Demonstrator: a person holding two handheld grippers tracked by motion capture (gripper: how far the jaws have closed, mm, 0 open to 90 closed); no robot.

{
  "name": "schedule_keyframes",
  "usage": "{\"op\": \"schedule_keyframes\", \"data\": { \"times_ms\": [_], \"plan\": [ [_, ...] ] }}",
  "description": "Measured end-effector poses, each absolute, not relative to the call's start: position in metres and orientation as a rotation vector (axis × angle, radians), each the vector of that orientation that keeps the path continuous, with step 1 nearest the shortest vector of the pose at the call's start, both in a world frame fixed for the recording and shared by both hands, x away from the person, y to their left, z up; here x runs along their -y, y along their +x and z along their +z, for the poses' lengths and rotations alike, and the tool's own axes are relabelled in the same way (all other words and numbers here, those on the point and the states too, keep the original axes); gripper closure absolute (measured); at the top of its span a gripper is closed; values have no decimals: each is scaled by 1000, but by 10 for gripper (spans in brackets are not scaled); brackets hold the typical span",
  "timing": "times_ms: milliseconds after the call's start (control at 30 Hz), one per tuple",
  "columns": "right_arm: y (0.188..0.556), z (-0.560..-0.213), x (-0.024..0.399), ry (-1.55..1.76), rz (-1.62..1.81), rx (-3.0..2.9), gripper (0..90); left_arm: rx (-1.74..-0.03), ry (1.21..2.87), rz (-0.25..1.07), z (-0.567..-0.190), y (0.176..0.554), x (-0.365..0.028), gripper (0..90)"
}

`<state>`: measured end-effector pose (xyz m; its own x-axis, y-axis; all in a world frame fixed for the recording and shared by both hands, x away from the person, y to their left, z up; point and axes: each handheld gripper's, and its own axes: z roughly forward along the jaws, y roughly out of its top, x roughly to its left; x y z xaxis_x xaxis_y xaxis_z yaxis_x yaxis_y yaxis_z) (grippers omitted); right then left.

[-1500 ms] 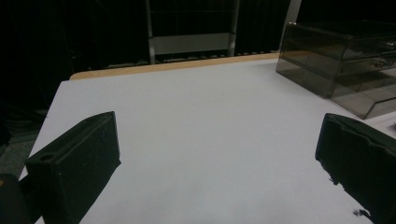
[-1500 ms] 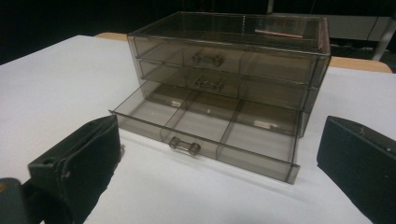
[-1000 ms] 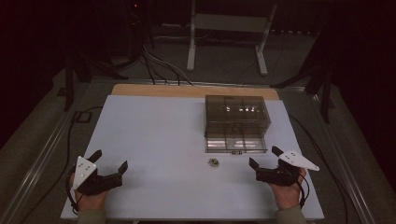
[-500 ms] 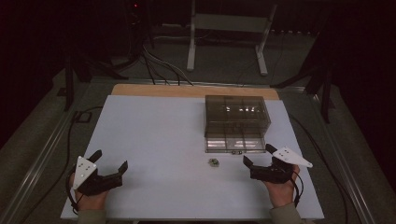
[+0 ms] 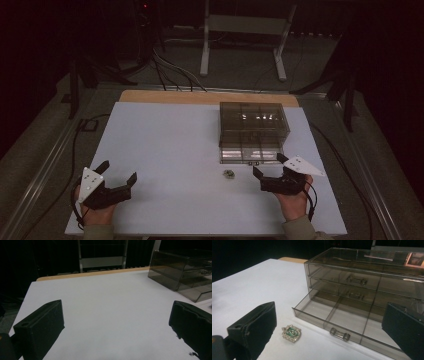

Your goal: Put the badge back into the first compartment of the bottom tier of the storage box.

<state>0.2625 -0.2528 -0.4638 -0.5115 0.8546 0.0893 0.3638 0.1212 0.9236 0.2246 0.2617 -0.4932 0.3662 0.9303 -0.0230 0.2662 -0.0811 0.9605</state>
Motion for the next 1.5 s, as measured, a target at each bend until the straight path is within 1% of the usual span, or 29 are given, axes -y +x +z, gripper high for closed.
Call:
{"op": "schedule_keyframes", "data": {
  "times_ms": [1500],
  "plan": [
    [282,-482,207,1149,1345,-2055,3,-1096,1591,799,-494,225,-261,7]
  ]
}}
